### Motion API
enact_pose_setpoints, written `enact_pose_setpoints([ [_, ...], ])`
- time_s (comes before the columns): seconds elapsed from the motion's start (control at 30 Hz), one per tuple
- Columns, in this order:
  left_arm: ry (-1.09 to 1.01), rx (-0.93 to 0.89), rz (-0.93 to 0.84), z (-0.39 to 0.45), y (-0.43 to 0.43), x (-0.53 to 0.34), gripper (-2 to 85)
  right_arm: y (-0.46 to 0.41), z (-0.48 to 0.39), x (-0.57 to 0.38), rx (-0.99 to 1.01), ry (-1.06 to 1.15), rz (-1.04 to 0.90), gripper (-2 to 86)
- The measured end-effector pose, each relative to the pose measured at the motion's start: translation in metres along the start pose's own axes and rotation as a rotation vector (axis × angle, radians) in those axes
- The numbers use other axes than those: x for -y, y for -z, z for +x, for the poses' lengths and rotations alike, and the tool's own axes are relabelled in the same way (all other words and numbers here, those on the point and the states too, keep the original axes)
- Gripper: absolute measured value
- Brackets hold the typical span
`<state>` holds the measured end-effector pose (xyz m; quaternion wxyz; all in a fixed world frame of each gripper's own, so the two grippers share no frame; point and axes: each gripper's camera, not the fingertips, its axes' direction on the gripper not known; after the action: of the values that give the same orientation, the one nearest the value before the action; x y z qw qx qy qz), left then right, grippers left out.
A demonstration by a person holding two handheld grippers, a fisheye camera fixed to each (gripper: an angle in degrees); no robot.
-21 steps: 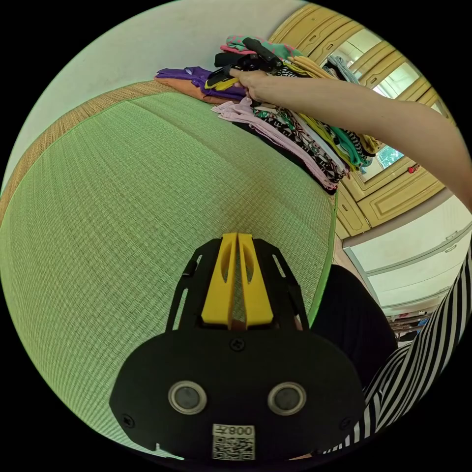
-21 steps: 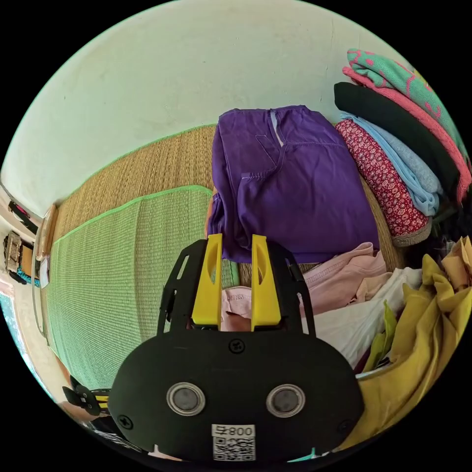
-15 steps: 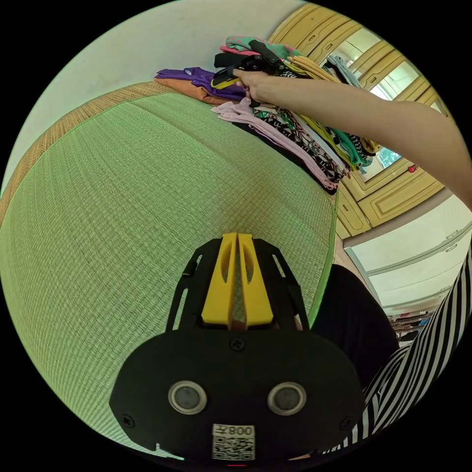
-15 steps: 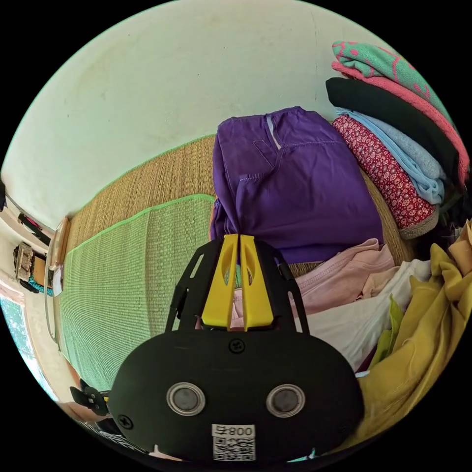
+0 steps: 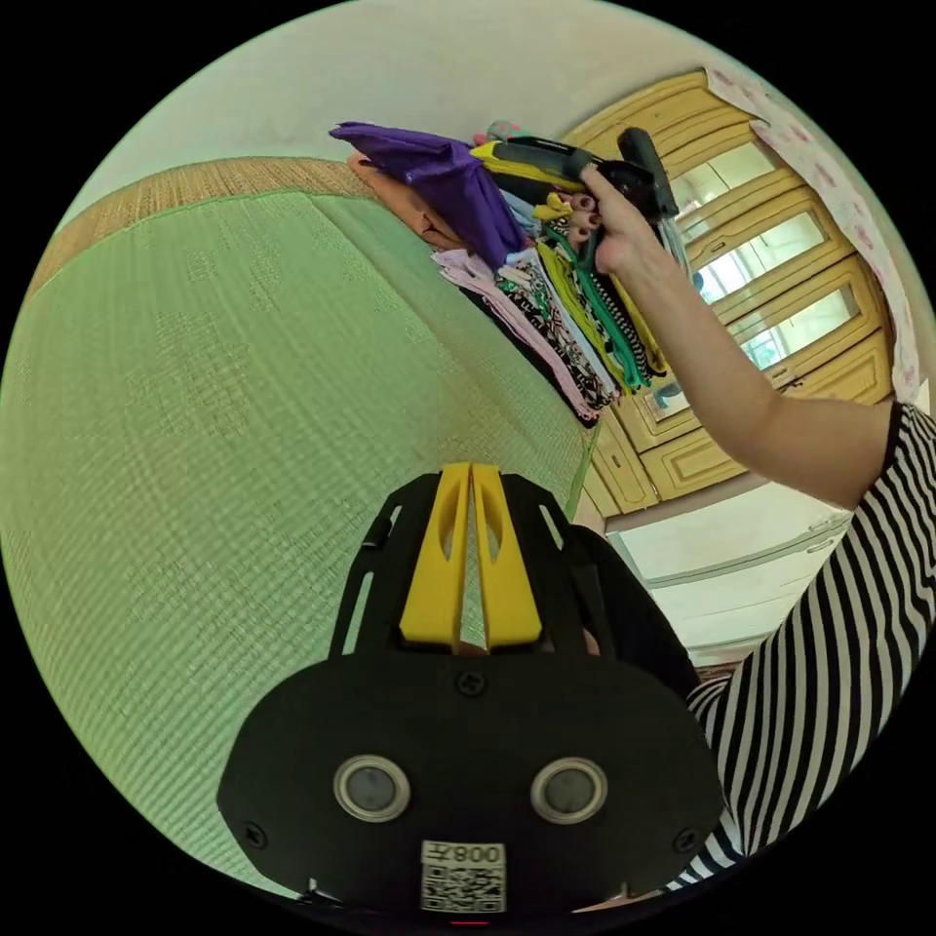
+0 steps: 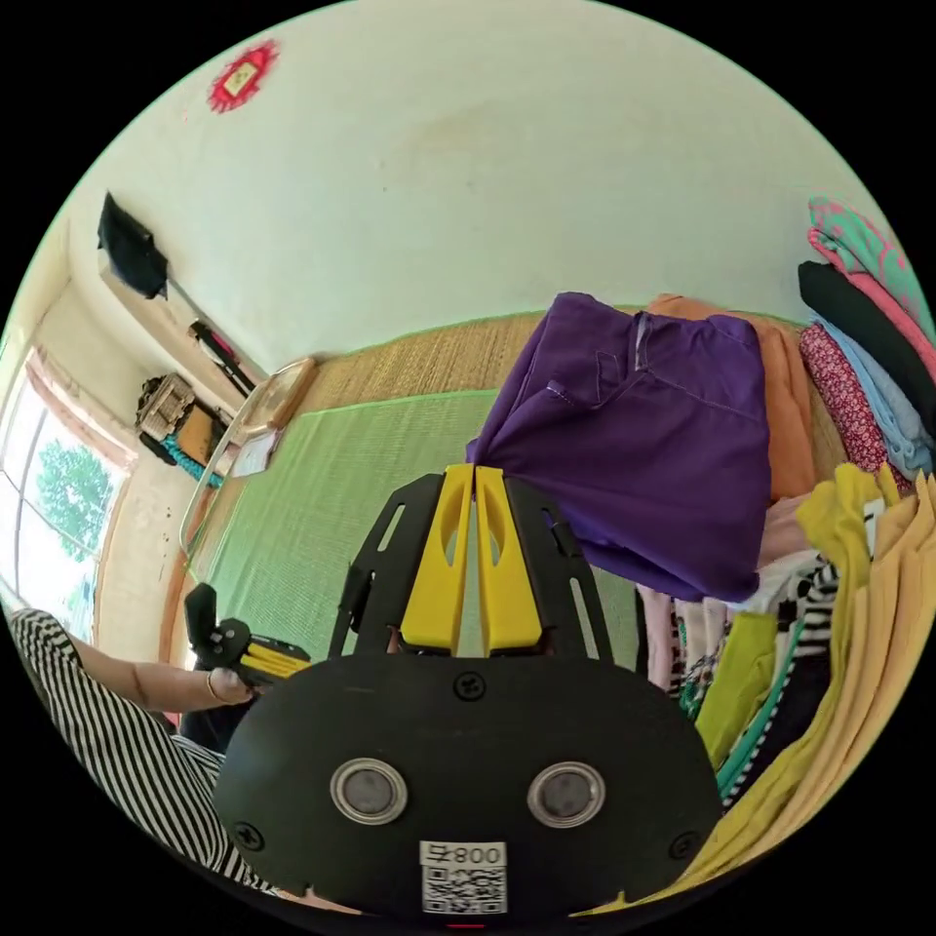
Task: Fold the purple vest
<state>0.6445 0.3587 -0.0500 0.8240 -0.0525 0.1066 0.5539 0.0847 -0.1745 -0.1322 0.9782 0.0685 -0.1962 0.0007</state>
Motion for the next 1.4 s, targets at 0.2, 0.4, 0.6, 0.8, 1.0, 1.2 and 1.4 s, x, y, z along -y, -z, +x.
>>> enact_pose_setpoints([
  [0.2, 0.204, -0.103, 0.177, -0.087, 0.051, -0.116, 1.7, -0.024, -0.121, -0.099, 0.330, 0.067, -0.136, 0.1],
  [0.4, 0.504, -0.194, 0.296, -0.190, 0.056, -0.241, 7.5, -0.060, -0.229, -0.200, 0.485, 0.079, -0.339, 0.2],
  [0.6, 0.688, -0.301, 0.280, -0.285, 0.016, -0.314, 12.2, -0.075, -0.264, -0.251, 0.479, 0.025, -0.444, 0.7],
  [0.8, 0.669, -0.281, 0.247, -0.351, -0.011, -0.319, 12.6, -0.032, -0.235, -0.220, 0.293, -0.056, -0.380, 3.2],
  [1.0, 0.632, -0.208, 0.161, -0.402, -0.037, -0.330, 7.6, -0.039, -0.204, -0.110, 0.090, -0.057, -0.292, 8.8],
  [1.2, 0.596, -0.247, 0.199, -0.431, -0.053, -0.376, 2.8, -0.129, -0.220, -0.013, 0.064, -0.066, -0.320, 12.9],
  [1.4, 0.540, -0.326, 0.262, -0.445, -0.063, -0.422, 1.6, -0.222, -0.249, 0.013, -0.063, -0.056, -0.503, 13.6],
])
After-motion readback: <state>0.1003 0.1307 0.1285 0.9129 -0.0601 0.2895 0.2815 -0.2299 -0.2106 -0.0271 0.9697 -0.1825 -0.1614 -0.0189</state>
